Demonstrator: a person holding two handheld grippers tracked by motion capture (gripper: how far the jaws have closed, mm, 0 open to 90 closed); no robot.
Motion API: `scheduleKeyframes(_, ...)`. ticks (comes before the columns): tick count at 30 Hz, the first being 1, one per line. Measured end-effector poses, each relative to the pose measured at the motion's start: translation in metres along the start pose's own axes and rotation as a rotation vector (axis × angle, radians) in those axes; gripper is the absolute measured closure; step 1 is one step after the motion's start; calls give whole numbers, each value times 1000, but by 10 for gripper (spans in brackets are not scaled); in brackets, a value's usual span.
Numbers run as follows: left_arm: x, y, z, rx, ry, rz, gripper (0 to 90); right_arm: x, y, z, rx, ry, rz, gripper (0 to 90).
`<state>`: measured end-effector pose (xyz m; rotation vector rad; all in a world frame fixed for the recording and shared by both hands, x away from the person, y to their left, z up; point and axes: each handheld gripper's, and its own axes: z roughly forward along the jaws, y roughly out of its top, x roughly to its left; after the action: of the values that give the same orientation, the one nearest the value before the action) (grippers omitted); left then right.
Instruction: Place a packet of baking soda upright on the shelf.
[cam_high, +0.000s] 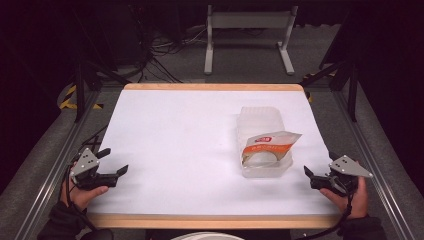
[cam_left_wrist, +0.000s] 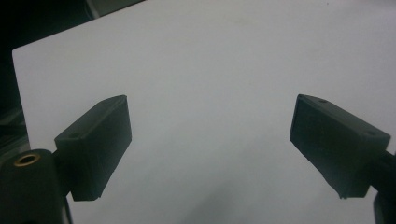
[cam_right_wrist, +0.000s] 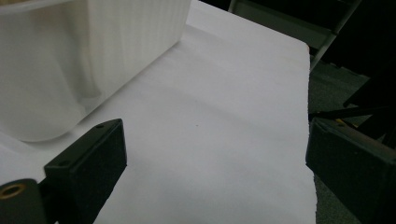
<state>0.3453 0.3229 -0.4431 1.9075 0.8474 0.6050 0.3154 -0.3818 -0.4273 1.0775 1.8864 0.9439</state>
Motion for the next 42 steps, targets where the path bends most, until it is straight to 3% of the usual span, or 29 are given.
scheduleKeyframes(2,1,-6,-4,4,15,2,130,0,0,0,-1,-4,0,61)
scheduleKeyframes(6,4,-12,-14,-49,20,-60,126,0,0,0,-6,-8,3,62)
scheduleKeyframes(10,4,-13,-15,-56,28,-64,122,-1,0,-1,-19,-10,13,63)
scheduleKeyframes(16,4,-13,-11,-47,31,-67,113,-1,-1,0,-24,0,24,64)
scheduleKeyframes(24,2,-12,-11,-74,30,-57,111,3,0,-2,-25,-6,23,66)
scheduleKeyframes(42,-3,-6,-9,-60,33,-34,106,6,1,-1,-15,1,16,70)
